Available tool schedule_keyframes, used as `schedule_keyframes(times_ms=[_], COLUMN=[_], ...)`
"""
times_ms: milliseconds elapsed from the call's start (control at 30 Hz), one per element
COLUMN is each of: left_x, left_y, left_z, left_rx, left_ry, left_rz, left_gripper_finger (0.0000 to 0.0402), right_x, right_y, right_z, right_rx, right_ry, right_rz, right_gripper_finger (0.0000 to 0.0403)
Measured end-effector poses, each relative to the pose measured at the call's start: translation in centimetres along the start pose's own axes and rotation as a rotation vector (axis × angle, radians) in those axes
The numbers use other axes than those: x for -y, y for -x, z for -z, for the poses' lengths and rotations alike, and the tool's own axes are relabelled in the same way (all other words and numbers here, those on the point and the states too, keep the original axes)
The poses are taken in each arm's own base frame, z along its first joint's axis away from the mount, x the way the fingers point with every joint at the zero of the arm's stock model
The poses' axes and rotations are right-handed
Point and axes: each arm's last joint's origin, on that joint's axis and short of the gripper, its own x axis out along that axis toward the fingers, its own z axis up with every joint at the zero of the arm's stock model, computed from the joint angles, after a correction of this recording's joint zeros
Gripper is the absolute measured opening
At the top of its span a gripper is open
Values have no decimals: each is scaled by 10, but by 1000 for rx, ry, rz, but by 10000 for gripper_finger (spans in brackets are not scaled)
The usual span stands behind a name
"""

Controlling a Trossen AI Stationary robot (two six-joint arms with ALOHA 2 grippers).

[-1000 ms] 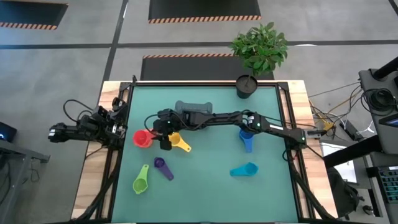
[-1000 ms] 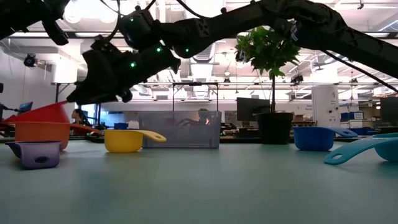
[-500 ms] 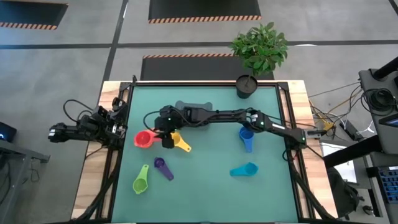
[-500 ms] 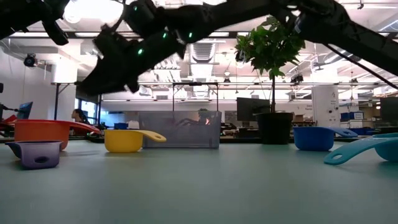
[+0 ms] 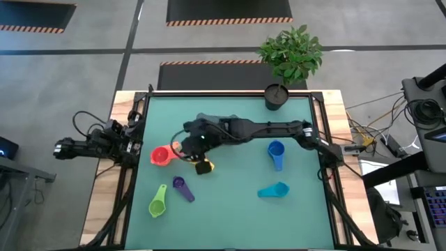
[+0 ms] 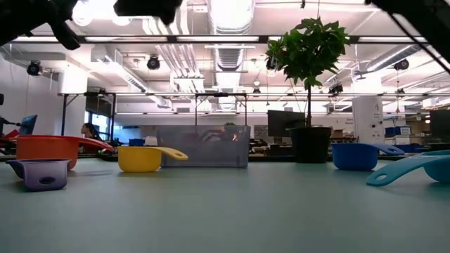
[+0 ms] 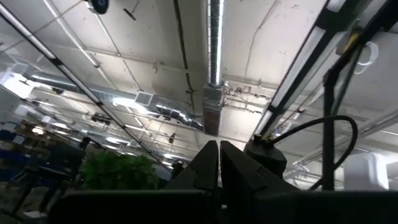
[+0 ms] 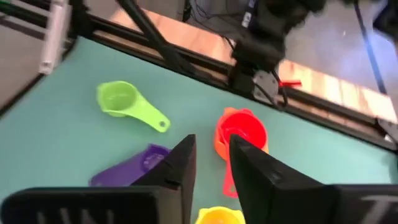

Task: Nest measuring cups in basket
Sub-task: Stack the red measuring cup into the orange measuring cup

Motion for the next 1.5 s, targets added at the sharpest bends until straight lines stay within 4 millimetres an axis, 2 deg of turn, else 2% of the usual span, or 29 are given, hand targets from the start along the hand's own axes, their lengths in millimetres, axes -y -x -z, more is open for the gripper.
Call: schedule_keyframes(times_ms=[100,200,400,667,833,1000,1133,1233,1400,1500], left_x=[2,6,16,30,43,62,73,77,74,70], left_y=[-5,-14,-38,-77,-103,-119,-120,-116,-103,-94], left_z=[-2,-3,2,19,30,46,63,77,99,118], left_rx=[-30,-101,-228,-422,-668,-876,-1111,-1345,-1749,-1931], left_ry=[15,28,56,66,44,28,13,19,-63,-126], left_rz=[27,52,149,163,148,120,25,-110,-422,-529], left_gripper_finger=[0,0,0,0,0,0,0,0,0,0], right_x=[-22,-42,-70,-98,-112,-119,-122,-123,-124,-124], right_y=[10,17,41,73,93,116,132,141,147,147], right_z=[-3,3,27,70,95,116,129,135,141,141], right_rx=[19,56,170,310,361,396,406,417,410,409], right_ry=[25,25,34,42,58,49,50,52,68,77], right_rz=[-25,-42,36,82,94,93,94,97,99,101], right_gripper_finger=[51,32,11,9,9,9,9,9,9,9])
